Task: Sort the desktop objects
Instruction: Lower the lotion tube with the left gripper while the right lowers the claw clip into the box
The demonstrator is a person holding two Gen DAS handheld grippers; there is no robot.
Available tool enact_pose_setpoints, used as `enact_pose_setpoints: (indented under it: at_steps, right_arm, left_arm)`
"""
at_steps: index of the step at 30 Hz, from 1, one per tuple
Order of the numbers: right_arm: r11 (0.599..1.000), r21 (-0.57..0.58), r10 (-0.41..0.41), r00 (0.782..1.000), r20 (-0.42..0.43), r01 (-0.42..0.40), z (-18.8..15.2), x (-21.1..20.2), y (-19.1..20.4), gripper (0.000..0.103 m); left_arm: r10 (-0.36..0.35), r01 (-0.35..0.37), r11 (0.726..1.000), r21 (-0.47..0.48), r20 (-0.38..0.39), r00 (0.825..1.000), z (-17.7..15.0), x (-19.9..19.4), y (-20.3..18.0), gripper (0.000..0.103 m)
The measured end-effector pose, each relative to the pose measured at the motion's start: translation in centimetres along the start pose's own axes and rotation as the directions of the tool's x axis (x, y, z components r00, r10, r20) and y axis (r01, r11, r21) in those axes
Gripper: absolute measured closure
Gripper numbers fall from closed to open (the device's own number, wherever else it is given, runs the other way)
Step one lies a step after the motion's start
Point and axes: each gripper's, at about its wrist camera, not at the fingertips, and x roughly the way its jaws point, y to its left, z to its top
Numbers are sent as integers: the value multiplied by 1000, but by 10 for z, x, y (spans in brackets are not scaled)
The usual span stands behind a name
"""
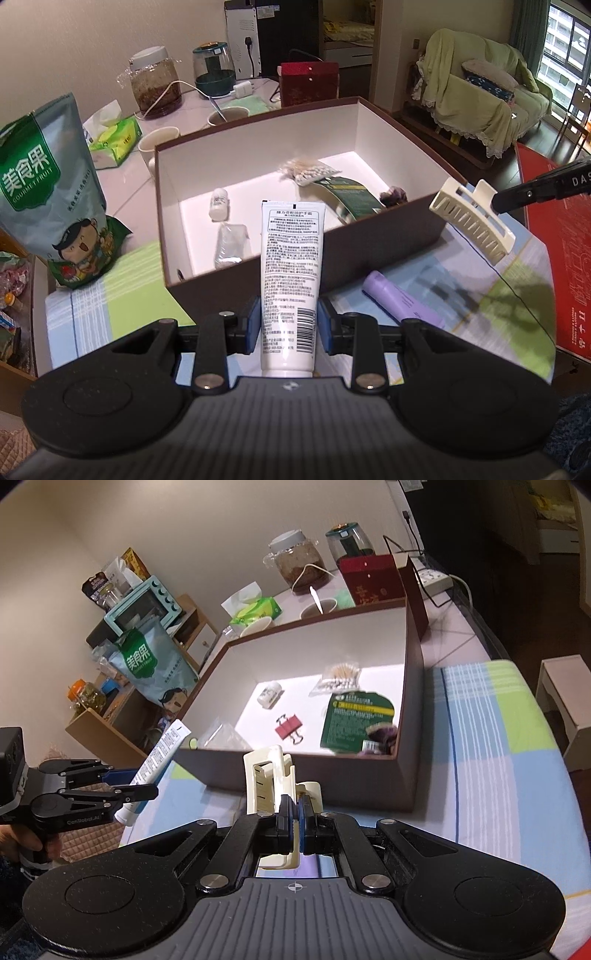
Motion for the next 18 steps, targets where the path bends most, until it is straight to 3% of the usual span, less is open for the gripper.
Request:
enact_pose_setpoints:
  at_steps: [18]
  right_arm:
    - [999,-32,16,998,59,-15,57,9,-3,102]
  left_arm:
    - [45,-48,997,66,58,997,52,8,31,76]
